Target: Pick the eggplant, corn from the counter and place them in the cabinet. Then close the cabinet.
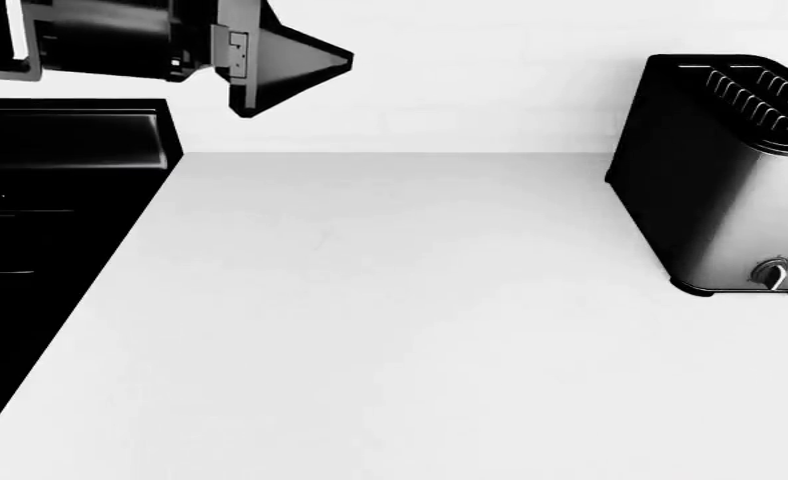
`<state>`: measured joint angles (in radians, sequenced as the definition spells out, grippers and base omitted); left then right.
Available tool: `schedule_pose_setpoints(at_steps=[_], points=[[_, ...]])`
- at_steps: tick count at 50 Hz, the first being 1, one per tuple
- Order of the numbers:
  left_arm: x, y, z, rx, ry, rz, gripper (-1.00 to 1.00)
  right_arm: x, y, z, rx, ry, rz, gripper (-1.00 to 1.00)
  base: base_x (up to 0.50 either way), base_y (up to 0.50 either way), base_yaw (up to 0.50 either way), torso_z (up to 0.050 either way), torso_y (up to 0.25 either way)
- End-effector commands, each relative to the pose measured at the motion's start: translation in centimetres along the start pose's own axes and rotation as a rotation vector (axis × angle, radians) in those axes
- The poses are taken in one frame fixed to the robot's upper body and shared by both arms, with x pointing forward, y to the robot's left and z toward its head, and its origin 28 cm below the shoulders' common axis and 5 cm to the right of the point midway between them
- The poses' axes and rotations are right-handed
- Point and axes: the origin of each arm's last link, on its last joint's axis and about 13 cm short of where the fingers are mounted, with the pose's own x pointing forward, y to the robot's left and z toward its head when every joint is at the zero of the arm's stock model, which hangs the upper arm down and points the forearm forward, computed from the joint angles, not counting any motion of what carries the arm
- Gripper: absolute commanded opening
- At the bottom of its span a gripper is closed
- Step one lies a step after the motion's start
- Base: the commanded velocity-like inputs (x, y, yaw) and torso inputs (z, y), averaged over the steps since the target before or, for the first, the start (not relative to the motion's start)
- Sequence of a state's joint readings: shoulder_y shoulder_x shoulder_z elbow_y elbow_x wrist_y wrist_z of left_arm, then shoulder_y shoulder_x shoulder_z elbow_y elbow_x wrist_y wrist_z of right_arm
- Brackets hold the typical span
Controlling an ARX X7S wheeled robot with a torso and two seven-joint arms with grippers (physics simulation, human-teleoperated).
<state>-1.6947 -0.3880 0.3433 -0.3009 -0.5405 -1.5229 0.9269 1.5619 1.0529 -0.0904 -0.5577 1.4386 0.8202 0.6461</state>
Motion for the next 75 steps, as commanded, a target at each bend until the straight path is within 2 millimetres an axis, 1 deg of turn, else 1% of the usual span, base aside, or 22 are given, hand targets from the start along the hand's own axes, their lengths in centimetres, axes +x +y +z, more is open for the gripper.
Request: schedule_pose_setpoints(at_steps=[1, 7, 15, 25, 32, 38, 42, 47, 56, 62, 67, 75], points=[[0.1, 0.6, -0.9, -0.020, 0.028, 0.041, 1.00, 2.0, -0.8, 3.1, -0.040, -0.078, 0.019, 1.00, 0.00, 0.00, 0.00, 0.000, 0.000], [0.0, 0.9, -1.3, -0.032, 0.035, 0.054, 1.00, 3.2, -1.1, 4.3, -0.052, -0.117, 0.028, 1.00, 0.00, 0.00, 0.00, 0.000, 0.000], [0.1, 0.9, -1.4, -0.033, 0.041, 0.055, 1.00, 5.5, -1.1, 5.8, -0.024, -0.186, 0.080, 1.00, 0.00, 0.00, 0.00, 0.000, 0.000], [0.2, 0.7, -1.5, -0.033, 0.042, 0.050, 1.00, 8.8, -0.1, 7.5, 0.078, -0.279, 0.186, 1.00, 0.00, 0.00, 0.00, 0.000, 0.000], [0.2, 0.8, -1.5, -0.033, 0.043, 0.049, 1.00, 11.2, 0.5, 8.4, 0.088, -0.324, 0.249, 1.00, 0.00, 0.00, 0.00, 0.000, 0.000], [0.3, 0.8, -1.7, -0.034, 0.047, 0.047, 1.00, 13.3, 1.3, 8.6, 0.119, -0.345, 0.333, 1.00, 0.00, 0.00, 0.00, 0.000, 0.000], [0.4, 0.9, -1.8, -0.036, 0.049, 0.046, 1.00, 14.5, 2.3, 8.1, 0.097, -0.290, 0.423, 1.00, 0.00, 0.00, 0.00, 0.000, 0.000], [0.4, 0.9, -1.9, -0.037, 0.052, 0.046, 1.00, 15.4, 3.4, 7.3, 0.007, -0.197, 0.509, 1.00, 0.00, 0.00, 0.00, 0.000, 0.000], [0.3, 1.0, -2.0, -0.041, 0.054, 0.047, 1.00, 16.7, 5.5, 5.9, -0.133, -0.066, 0.701, 1.00, 0.00, 0.00, 0.00, 0.000, -0.005], [0.3, 1.1, -2.1, -0.042, 0.054, 0.048, 1.00, 17.0, 6.7, 4.9, -0.220, 0.014, 0.835, 1.00, 0.00, 0.00, 0.00, 0.000, -0.007], [0.3, 1.1, -2.1, -0.043, 0.055, 0.046, 1.00, 17.3, 7.2, 3.7, -0.290, 0.092, 0.902, 1.00, 0.00, 0.00, 0.00, 0.000, -0.009], [0.3, 1.1, -2.0, -0.041, 0.055, 0.044, 1.00, 18.1, 7.2, 2.0, -0.408, 0.181, 0.944, 1.00, 0.01, 0.00, 0.00, 0.000, -0.011]])
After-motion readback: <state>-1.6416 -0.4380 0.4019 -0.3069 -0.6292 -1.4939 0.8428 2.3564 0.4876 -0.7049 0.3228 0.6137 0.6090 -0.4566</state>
